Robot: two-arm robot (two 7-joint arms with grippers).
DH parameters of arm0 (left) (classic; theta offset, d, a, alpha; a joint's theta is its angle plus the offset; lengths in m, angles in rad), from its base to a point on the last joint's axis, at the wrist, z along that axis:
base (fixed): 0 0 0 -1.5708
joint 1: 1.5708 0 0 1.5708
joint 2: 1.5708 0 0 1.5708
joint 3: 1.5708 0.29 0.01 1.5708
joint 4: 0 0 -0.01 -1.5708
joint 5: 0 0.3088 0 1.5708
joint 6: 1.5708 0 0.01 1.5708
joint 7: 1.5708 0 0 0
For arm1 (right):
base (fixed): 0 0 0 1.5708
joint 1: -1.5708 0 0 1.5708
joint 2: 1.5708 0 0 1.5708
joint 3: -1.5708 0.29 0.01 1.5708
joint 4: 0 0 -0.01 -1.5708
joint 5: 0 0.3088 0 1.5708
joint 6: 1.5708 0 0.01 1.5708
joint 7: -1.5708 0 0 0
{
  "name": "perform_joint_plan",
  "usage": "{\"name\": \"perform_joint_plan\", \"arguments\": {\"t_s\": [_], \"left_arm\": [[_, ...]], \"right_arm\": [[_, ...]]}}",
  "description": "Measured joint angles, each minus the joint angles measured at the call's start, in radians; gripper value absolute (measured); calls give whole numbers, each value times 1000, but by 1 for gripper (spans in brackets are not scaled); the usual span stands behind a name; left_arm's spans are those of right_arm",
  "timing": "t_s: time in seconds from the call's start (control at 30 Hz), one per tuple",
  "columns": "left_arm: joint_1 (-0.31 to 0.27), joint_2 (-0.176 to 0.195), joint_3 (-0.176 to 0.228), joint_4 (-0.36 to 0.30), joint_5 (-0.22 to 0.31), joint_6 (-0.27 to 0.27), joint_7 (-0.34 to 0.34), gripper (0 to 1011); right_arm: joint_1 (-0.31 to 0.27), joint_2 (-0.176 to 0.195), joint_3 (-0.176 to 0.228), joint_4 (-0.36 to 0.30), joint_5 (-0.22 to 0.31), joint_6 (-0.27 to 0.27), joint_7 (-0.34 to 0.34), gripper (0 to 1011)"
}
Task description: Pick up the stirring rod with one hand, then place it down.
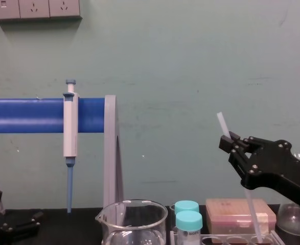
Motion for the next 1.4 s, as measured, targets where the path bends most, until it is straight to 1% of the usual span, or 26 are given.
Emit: {"name": "perform_joint_plan", "arguments": {"t_s": [0.27,0.8,1.07,1.23,1.4], "left_arm": [[0,0,0,0,0,0,0,1000],[0,0,0,0,0,0,0,1000],[0,0,0,0,0,0,0,1000],[0,0,0,0,0,0,0,1000],[0,0,0,0,0,0,0,1000]], "right_arm": [[17,-7,-5,41,32,8,22,71],[43,-17,-6,125,96,51,66,71],[52,-20,-7,147,107,62,73,72],[53,-20,-7,149,108,74,69,72],[53,-20,-6,149,107,74,68,72]]}}
